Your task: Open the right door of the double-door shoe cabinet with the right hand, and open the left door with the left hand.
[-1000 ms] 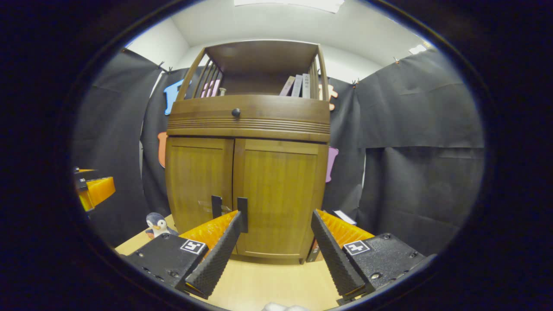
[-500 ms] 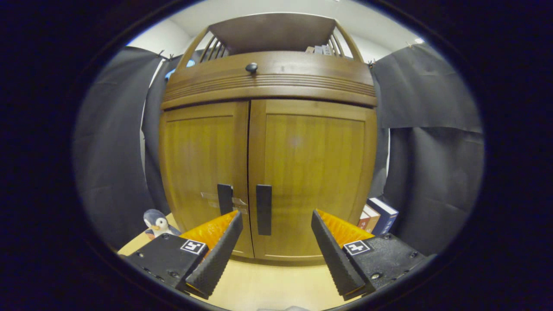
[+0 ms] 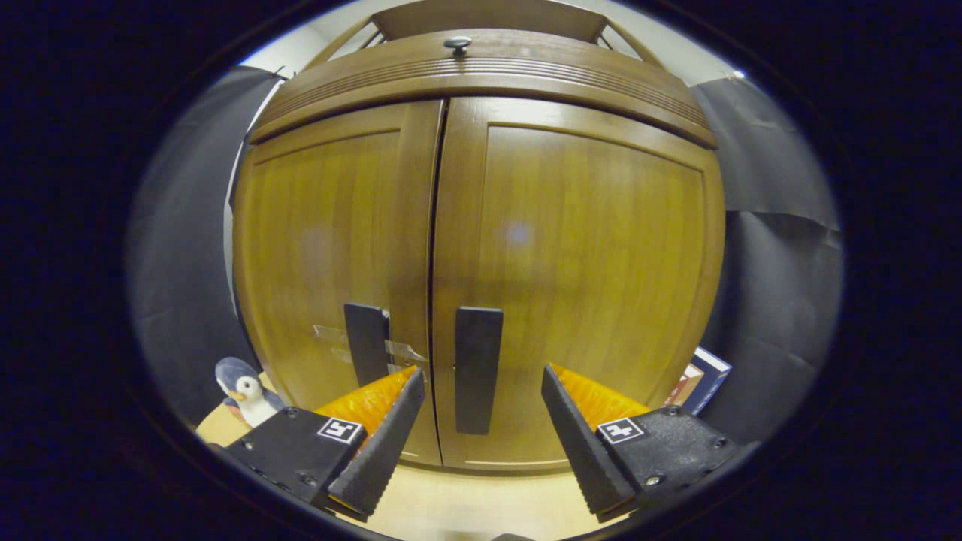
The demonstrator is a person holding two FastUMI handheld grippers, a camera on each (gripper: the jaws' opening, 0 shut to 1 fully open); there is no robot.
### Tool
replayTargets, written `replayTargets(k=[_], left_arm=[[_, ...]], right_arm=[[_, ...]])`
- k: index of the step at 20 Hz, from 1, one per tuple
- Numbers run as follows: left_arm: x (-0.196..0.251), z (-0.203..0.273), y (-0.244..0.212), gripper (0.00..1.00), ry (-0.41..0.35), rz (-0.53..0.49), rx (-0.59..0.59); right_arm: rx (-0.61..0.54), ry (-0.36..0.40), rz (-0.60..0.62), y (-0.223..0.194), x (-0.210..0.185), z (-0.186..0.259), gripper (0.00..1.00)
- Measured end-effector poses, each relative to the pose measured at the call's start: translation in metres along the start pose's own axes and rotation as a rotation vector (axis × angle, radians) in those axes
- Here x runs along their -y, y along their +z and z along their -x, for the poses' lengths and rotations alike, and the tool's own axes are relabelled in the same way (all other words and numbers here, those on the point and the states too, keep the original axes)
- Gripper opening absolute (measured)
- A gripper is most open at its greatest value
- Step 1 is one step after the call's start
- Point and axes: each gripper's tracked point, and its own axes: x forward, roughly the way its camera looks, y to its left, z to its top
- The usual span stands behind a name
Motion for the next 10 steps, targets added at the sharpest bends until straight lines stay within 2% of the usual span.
replayTargets(k=[4, 10], left_arm=[[-0.010, 0.002, -0.003, 0.96, 0.016, 0.005, 0.002], [-0.021, -0.002, -0.009, 0.96, 0.041, 0.013, -0.019]], right_arm=[[-0.006, 0.001, -0.016, 0.002, -0.002, -0.022, 0.92], [-0.021, 0.022, -0.048, 0.000, -0.007, -0.034, 0.69]])
